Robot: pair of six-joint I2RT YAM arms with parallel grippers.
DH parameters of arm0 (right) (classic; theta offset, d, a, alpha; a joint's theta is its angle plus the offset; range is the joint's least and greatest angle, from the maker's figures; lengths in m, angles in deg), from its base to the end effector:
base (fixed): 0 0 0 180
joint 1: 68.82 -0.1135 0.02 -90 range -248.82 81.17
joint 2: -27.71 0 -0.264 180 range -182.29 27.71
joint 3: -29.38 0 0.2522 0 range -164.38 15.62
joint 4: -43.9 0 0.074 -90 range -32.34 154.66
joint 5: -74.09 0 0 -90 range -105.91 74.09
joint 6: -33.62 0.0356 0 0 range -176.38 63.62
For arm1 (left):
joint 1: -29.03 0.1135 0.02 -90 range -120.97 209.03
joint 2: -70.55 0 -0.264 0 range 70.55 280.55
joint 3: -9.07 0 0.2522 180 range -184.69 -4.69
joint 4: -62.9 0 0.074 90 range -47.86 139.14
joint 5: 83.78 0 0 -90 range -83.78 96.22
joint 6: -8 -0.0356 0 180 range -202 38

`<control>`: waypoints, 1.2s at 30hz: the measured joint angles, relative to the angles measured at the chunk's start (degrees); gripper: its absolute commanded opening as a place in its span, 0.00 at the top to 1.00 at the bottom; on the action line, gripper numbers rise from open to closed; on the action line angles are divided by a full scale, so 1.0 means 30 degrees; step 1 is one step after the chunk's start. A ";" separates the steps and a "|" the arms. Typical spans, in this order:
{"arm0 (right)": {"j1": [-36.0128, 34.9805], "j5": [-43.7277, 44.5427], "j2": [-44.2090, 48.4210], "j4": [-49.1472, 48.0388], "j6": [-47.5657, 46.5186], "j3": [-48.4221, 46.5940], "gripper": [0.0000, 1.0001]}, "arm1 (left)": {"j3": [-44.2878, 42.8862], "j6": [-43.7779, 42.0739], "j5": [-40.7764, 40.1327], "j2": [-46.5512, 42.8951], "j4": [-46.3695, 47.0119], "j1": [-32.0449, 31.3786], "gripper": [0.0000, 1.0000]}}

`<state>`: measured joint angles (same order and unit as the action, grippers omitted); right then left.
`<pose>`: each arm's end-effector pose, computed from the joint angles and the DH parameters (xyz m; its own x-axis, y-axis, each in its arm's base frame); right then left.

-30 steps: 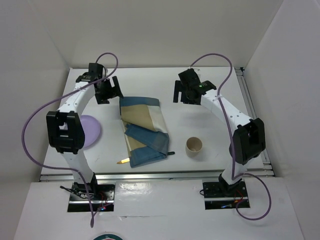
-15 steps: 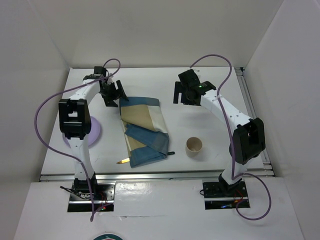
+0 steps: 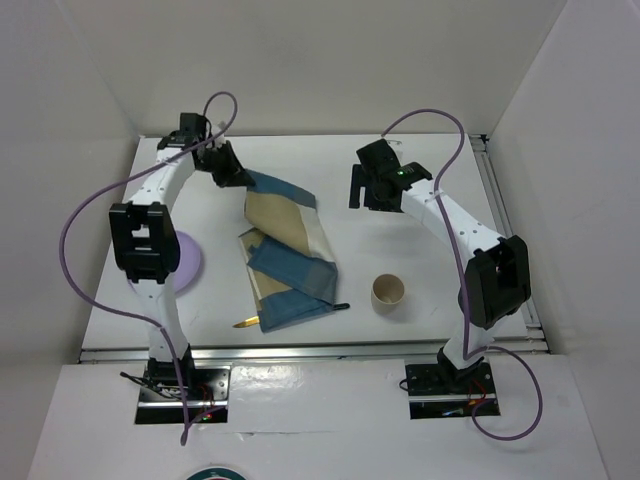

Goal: Set the dinner table for one person

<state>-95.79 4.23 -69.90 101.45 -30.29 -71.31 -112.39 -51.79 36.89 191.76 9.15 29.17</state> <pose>0.3346 0.1565 0.3013 -0.7602 0.0764 -0.6451 0.0967 0.9953 0.0039 0.4713 -0.0170 0.2563 -0.8463 -0.4349 -0.3077 -0.1441 0.7430 -0.6536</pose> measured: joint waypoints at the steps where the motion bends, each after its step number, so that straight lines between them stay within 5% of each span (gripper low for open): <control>1: 0.0000 0.0015 0.0000 0.0007 -0.0007 0.0000 0.00 | -0.0248 0.0022 0.0306 -0.0415 0.0036 0.0000 1.00; 14: 0.0342 -0.0015 0.0685 0.0138 -0.0007 0.0000 0.00 | -0.5217 0.2856 0.3876 -0.6382 0.2929 -0.0568 1.00; 24: 0.1610 -0.0313 0.1690 -0.0029 0.0000 0.0495 0.00 | -0.6441 0.4677 0.1756 -0.3563 0.4976 -0.6018 1.00; 25: 0.1938 -0.0488 0.2055 -0.0095 0.0000 0.0889 0.00 | -0.6470 0.4772 0.1450 -0.3104 0.4991 -0.6601 0.87; 27: 0.2696 -0.0947 0.2871 -0.0160 0.0000 0.1625 0.00 | -0.7278 0.4881 0.1151 -0.1756 0.4736 -0.7504 0.37; 28: 0.3118 -0.1253 0.3308 -0.0277 0.0007 0.1967 0.00 | -0.8400 0.4925 0.1304 -0.0678 0.4583 -0.7919 0.24; 29: 0.3577 -0.1705 0.3679 -0.0328 0.0015 0.2222 0.00 | -0.9559 0.5027 0.1588 0.0357 0.4488 -0.8225 0.00; 32: 0.4932 -0.2980 0.4503 -0.0568 0.0000 0.2572 0.00 | -1.1577 0.4983 0.2441 0.2732 0.3883 -0.8451 0.00; 36: 0.5450 -0.4153 0.4765 -0.0896 -0.0160 0.2659 0.00 | -0.7621 0.4881 0.2543 0.1632 0.3599 -0.7184 0.00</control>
<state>-79.44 -8.23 -55.60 98.76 -30.77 -63.34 -135.25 -37.14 44.52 196.65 19.95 7.62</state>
